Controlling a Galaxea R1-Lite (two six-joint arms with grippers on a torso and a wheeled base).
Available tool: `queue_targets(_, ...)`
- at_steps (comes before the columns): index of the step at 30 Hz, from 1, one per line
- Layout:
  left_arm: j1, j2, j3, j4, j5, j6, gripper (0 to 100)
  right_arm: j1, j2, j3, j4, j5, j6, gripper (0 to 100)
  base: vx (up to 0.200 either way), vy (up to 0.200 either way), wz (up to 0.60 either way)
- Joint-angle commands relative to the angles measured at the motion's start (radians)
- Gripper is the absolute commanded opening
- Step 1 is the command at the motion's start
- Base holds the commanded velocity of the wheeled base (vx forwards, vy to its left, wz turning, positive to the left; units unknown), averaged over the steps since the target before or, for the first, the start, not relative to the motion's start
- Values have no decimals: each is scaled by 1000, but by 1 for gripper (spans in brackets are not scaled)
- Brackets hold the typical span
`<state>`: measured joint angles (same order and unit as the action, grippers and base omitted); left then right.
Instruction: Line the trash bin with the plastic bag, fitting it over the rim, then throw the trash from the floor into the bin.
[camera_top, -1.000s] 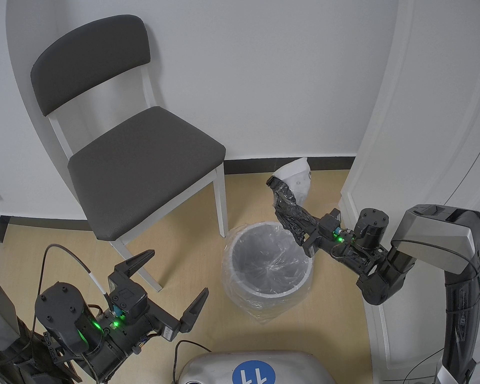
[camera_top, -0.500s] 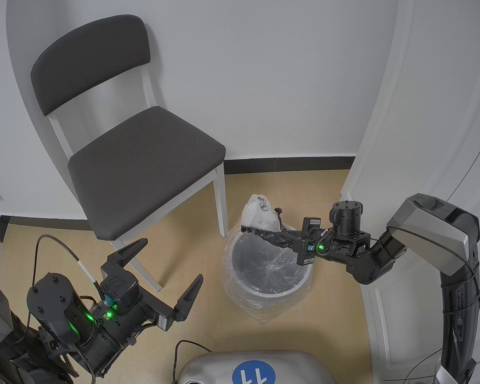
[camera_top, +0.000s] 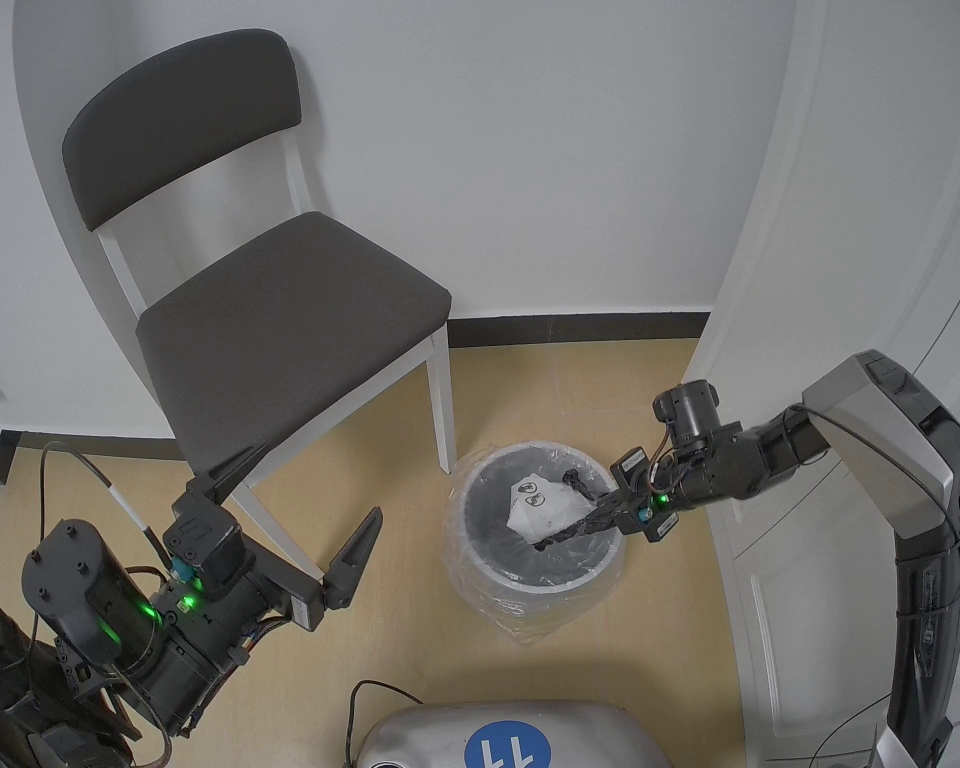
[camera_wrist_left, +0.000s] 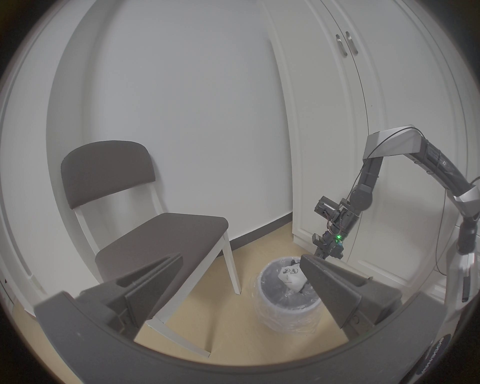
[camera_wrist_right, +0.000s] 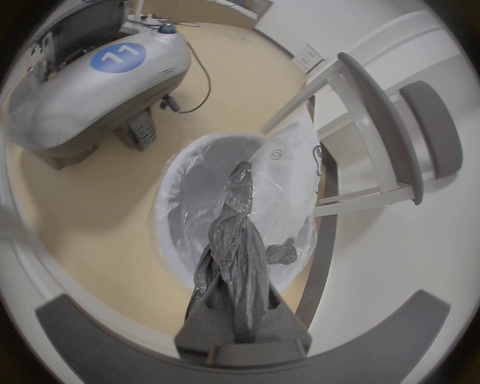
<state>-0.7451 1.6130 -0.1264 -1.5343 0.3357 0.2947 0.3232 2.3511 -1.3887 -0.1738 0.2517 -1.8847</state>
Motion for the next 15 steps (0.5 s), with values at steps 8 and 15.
queue_targets(8, 16, -44, -12, 0, -1, 3, 100, 91, 59, -611, 694, -373, -283, 0, 0, 0, 0)
queue_targets(15, 20, -84, -7, 0, -67, 6, 100, 131, 105, -611, 688, -408, -280, 0, 0, 0, 0)
